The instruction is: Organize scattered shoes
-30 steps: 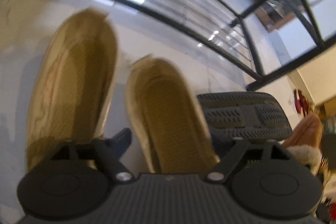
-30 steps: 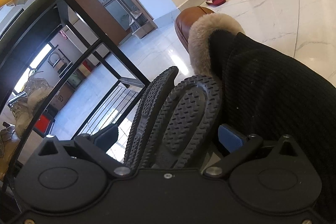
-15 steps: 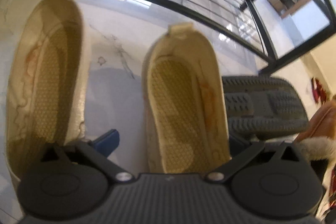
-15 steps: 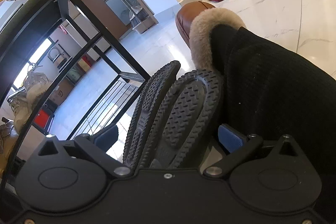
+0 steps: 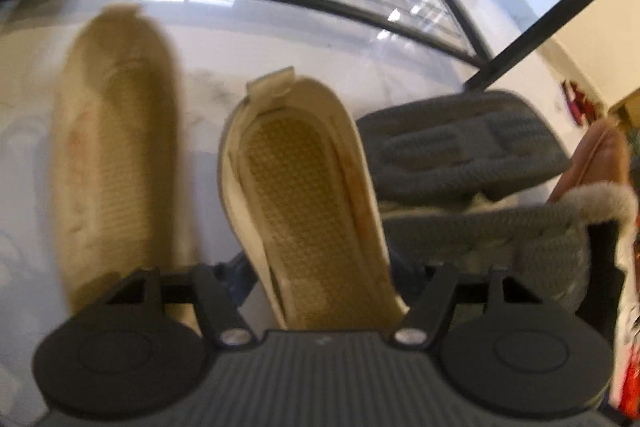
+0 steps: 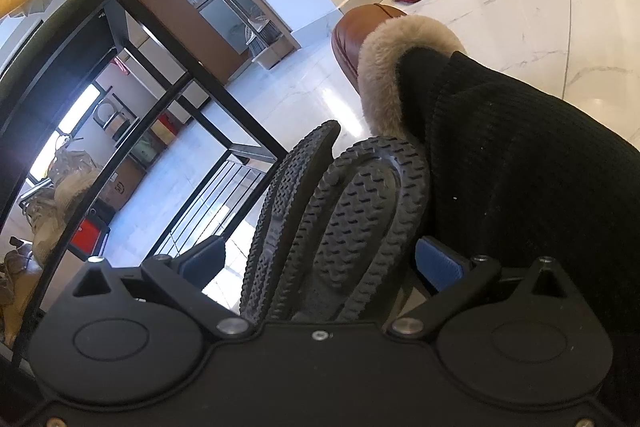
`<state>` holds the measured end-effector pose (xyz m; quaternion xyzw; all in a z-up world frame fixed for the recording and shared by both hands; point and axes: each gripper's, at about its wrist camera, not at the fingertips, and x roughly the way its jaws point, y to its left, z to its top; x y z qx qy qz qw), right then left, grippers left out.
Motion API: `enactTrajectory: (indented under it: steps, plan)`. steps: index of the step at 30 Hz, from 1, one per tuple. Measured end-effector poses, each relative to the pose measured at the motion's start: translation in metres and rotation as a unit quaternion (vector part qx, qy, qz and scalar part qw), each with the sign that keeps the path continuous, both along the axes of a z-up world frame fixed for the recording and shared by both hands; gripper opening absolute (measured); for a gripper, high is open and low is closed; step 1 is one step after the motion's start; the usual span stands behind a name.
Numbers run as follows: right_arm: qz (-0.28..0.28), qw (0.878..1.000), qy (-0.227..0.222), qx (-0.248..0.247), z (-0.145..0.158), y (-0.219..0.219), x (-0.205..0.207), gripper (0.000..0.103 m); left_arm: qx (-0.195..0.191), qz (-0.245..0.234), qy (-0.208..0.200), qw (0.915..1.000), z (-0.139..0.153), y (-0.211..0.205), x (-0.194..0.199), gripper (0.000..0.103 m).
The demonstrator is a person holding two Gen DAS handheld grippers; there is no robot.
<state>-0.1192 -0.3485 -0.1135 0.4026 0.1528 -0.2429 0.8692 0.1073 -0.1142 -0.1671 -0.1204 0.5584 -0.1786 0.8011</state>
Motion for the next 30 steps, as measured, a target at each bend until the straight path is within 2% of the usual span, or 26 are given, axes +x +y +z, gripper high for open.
enactTrajectory:
  steps: [4, 8, 12, 14, 16, 20, 21, 25, 27, 30]
  plan:
    - [0.002, 1.0, 0.001, -0.003, 0.0, 0.002, 0.001, 0.103, 0.026, -0.033, -0.008, 0.9991, 0.002, 0.013, -0.007, 0.066]
    - [0.004, 1.0, 0.004, -0.007, 0.0, 0.003, 0.002, 0.103, 0.067, -0.065, -0.027, 0.9953, 0.005, 0.018, -0.018, 0.065]
    - [0.009, 1.0, 0.002, -0.005, 0.0, 0.003, 0.003, 0.103, 0.09, -0.069, -0.042, 0.9927, 0.006, 0.028, -0.023, 0.065]
    - [0.014, 1.0, 0.003, -0.003, -0.001, 0.003, 0.004, 0.103, 0.097, -0.051, -0.051, 0.9926, 0.004, 0.036, -0.022, 0.066]
    - [0.022, 1.0, 0.003, 0.003, -0.004, 0.004, 0.007, 0.103, 0.094, -0.041, -0.056, 0.9932, 0.003, 0.039, -0.019, 0.069]
    - [0.049, 0.999, 0.005, 0.02, -0.009, 0.005, 0.013, 0.103, 0.052, -0.035, -0.036, 0.9973, 0.006, 0.044, -0.02, 0.091]
    - [0.052, 0.998, 0.004, 0.021, -0.01, 0.006, 0.013, 0.103, 0.044, -0.037, -0.032, 0.9978, 0.009, 0.045, -0.022, 0.093]
    - [0.102, 0.994, 0.01, 0.022, -0.013, 0.014, 0.021, 0.103, 0.048, -0.059, -0.067, 0.9949, 0.035, 0.056, -0.046, 0.094]
    - [0.12, 0.992, 0.013, 0.021, -0.013, 0.017, 0.024, 0.103, 0.05, -0.054, -0.079, 0.9941, 0.045, 0.07, -0.059, 0.095]
    - [0.189, 0.982, 0.024, -0.01, -0.01, 0.038, 0.032, 0.103, 0.065, -0.026, -0.096, 0.9929, 0.056, 0.105, -0.085, 0.097]
